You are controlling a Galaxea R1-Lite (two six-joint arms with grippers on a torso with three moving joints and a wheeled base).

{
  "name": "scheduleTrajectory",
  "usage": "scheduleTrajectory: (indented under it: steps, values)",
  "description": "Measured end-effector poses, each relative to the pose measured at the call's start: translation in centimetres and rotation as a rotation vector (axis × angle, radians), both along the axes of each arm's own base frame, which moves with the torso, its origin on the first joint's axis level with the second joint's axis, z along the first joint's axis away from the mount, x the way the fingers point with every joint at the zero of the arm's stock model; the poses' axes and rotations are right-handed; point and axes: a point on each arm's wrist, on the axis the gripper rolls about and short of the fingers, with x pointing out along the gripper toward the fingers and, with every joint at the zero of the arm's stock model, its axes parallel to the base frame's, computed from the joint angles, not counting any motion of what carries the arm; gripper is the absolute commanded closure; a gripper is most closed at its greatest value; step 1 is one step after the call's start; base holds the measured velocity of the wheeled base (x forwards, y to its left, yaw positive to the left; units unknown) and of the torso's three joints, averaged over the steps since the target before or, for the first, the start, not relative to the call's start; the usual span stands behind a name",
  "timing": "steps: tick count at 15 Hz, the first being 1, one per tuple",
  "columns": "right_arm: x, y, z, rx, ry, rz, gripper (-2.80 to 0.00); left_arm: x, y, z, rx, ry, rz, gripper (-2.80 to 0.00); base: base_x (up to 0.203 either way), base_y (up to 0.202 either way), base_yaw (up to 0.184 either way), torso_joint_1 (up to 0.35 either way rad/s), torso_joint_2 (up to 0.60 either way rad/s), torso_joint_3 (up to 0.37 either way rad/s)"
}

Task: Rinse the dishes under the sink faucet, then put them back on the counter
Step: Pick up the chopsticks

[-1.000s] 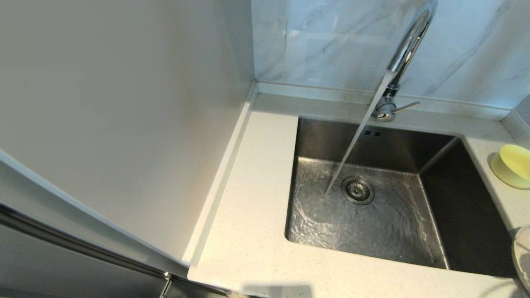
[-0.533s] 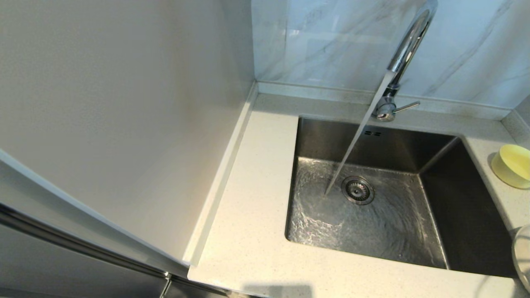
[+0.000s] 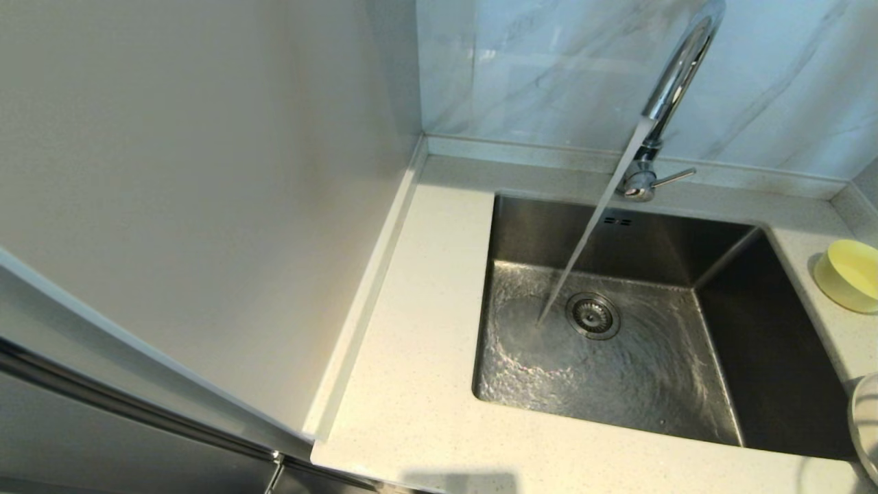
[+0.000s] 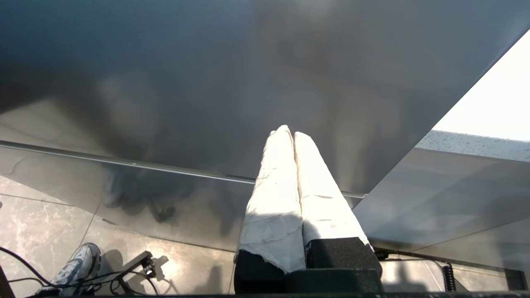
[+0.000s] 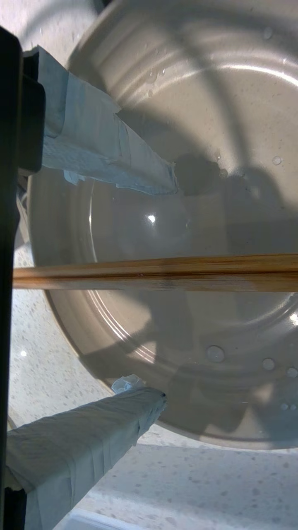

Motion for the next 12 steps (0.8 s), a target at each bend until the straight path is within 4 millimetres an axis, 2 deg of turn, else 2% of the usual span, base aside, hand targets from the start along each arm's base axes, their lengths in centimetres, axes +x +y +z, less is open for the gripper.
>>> scheduleTrajectory:
  steps: [3,8,9,12]
  values:
    - [0.09,-0.3,-0.72,-0.059,-0.043,0.006,-2.8,0.0,0.0,0.0,0.0,0.0,-0.001,0.0,0.0,0.0,0.0,0.0,0.0,0.0]
    - [-0.03,-0.15,-1.0,-0.055,-0.041,0.004,-2.8,0.0,0.0,0.0,0.0,0.0,0.0,0.0,0.0,0.0,0.0,0.0,0.0,0.0]
    - [-0.05,-0.13,-1.0,-0.055,-0.042,0.004,0.0,0.0,0.0,0.0,0.0,0.0,0.0,0.0,0.0,0.0,0.0,0.0,0.0,0.0]
    - [-0.07,-0.09,-1.07,-0.055,-0.039,0.007,0.0,0.0,0.0,0.0,0.0,0.0,0.0,0.0,0.0,0.0,0.0,0.0,0.0,0.0]
